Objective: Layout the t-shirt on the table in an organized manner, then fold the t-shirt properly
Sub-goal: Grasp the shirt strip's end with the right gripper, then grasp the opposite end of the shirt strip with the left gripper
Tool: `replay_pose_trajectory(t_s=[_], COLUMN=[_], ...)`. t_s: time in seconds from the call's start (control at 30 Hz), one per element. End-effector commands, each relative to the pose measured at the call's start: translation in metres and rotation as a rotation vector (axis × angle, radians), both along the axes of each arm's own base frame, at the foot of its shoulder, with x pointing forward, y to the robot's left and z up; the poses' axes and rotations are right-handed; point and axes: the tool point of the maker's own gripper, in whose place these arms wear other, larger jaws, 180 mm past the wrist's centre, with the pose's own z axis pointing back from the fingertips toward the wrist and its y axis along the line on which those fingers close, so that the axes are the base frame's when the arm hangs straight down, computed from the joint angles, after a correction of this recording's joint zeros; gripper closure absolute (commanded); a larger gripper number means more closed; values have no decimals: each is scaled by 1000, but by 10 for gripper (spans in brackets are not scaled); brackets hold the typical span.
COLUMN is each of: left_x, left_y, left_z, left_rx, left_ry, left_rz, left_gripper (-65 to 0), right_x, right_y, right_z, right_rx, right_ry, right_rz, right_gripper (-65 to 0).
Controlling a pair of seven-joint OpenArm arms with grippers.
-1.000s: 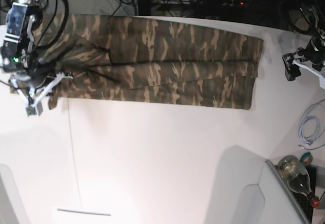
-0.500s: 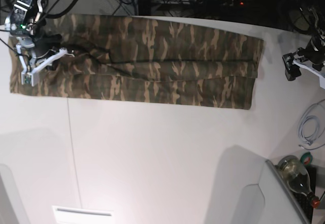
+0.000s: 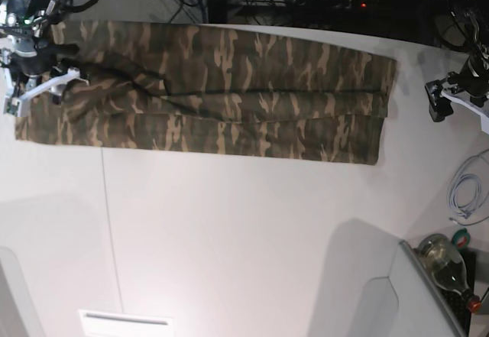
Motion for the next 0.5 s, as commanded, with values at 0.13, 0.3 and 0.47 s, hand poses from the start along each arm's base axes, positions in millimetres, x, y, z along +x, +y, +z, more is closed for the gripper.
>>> replay_pose_trajectory(t_s=[0.13, 0.3, 0.47], left_x=[18, 23, 23], left_y=[-18, -35, -37], left_z=[4, -3, -5], left_rx=[14, -8, -13], left_ry=[-14, -3, 0], left_rz=[-90, -132, -133], left_gripper=[-508, -161, 0], right_x=[20, 17, 0], right_y=[34, 39, 19], right_z=[3, -34, -58], right_rx=[32, 90, 106], right_ry=[-42, 34, 77], right_rz=[137, 122, 41], right_gripper=[-35, -8, -8])
